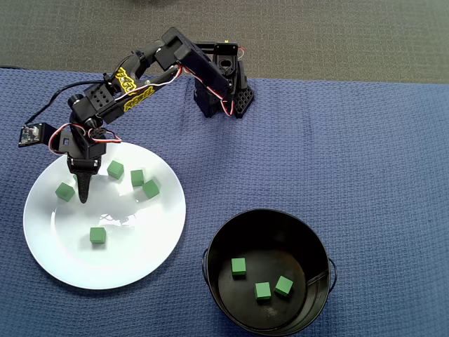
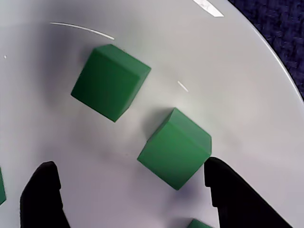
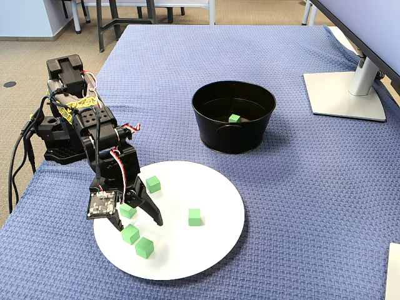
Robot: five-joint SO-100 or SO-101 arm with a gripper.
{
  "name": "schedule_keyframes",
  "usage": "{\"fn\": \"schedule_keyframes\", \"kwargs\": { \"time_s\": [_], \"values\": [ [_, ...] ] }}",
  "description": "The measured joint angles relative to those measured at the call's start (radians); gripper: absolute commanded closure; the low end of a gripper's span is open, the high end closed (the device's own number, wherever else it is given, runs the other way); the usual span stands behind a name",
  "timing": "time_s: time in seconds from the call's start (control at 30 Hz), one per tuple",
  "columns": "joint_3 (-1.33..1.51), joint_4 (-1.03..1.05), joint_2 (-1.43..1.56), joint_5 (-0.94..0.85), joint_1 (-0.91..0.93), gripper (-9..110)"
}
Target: Pick up the green cubes from the white plate and place them in the black recipient
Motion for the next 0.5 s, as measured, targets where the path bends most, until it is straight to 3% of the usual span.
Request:
{"fn": "schedule_keyframes", "kwargs": {
  "time_s": [0.5],
  "values": [
    [0.041,-0.048,0.000,0.000,0.026,70]
  ]
}}
